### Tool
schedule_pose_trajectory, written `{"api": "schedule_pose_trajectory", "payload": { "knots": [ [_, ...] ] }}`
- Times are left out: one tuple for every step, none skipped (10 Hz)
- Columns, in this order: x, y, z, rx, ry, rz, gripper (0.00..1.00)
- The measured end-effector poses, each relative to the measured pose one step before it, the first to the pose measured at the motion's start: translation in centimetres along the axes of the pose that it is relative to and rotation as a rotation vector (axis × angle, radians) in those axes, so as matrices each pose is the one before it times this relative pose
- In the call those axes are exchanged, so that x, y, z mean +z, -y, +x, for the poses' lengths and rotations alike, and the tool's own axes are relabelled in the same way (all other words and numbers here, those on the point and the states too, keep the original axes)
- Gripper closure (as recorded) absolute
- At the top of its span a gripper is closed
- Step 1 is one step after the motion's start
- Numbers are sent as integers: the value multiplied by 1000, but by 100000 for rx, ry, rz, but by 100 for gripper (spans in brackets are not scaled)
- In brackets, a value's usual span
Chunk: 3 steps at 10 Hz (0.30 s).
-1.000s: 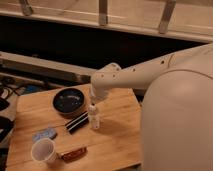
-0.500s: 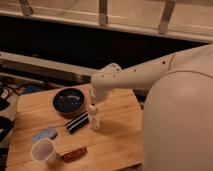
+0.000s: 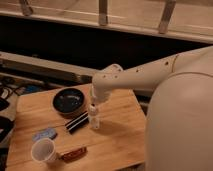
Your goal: Knock the bottle over
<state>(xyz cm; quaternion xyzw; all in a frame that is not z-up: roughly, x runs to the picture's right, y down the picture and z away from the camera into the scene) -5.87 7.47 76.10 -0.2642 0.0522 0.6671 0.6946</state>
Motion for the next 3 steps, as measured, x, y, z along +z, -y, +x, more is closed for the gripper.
{"api": "schedule_pose_trajectory", "payload": {
  "knots": [
    [-49,-19,155,-230,-399,-172,86],
    [-64,9,113,-193,-296,-97,86],
    [-44,-9,108,-264,-115,-293,86]
  ]
}}
